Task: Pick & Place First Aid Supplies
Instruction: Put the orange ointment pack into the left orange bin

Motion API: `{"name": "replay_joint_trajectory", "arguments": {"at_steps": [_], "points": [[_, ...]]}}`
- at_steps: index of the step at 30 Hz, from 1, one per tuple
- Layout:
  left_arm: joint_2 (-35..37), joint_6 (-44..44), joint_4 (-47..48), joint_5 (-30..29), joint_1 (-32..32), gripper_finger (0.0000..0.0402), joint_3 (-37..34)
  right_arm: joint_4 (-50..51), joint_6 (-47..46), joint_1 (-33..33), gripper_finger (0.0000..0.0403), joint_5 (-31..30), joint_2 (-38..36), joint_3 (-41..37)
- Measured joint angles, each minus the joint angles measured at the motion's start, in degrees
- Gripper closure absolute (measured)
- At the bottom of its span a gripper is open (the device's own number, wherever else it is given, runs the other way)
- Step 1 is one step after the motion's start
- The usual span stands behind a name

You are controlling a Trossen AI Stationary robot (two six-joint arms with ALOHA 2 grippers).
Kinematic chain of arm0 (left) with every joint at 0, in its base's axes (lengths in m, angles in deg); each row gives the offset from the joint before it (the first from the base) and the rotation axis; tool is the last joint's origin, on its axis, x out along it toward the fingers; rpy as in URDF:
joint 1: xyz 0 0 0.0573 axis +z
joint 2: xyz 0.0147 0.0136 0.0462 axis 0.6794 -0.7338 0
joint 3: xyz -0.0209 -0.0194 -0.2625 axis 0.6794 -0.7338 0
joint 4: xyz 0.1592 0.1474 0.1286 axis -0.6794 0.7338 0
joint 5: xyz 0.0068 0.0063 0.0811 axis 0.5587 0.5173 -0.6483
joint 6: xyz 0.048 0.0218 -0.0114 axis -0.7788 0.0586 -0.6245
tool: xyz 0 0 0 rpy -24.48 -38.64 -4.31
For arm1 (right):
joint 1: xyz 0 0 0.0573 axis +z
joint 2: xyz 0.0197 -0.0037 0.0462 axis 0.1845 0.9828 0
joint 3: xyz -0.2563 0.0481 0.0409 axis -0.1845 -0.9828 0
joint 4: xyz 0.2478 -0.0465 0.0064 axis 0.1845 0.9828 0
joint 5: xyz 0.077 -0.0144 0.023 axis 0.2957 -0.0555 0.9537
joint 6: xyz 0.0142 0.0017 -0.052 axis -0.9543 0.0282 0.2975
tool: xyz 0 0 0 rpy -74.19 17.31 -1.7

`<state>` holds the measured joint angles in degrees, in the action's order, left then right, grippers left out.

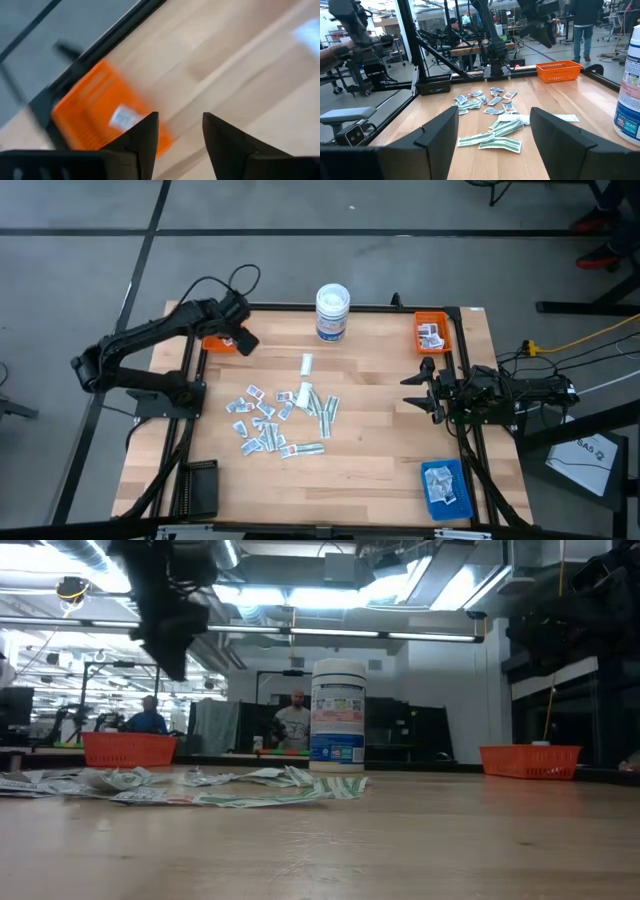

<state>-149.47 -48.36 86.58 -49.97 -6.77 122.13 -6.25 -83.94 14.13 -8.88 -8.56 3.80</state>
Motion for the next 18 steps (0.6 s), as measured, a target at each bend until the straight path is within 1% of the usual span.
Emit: {"name": "replay_joint_trajectory", "arguments": {"at_steps": [9,12,18], "points": [[0.0,-3.3,-10.6,6.6,-11.4,0.0268,0.0,0.0,0.0,0.0,0.0158,0.0,0.0,0.0],[0.0,-3.3,-10.5,7.6,-15.9,0.0265,0.0,0.0,0.0,0.0,0.0158,0.0,0.0,0.0],[-0.1,-3.2,-6.8,7.7,-26.7,0.0269,0.0,0.0,0.0,0.0,0.0158,0.0,0.0,0.0]]}}
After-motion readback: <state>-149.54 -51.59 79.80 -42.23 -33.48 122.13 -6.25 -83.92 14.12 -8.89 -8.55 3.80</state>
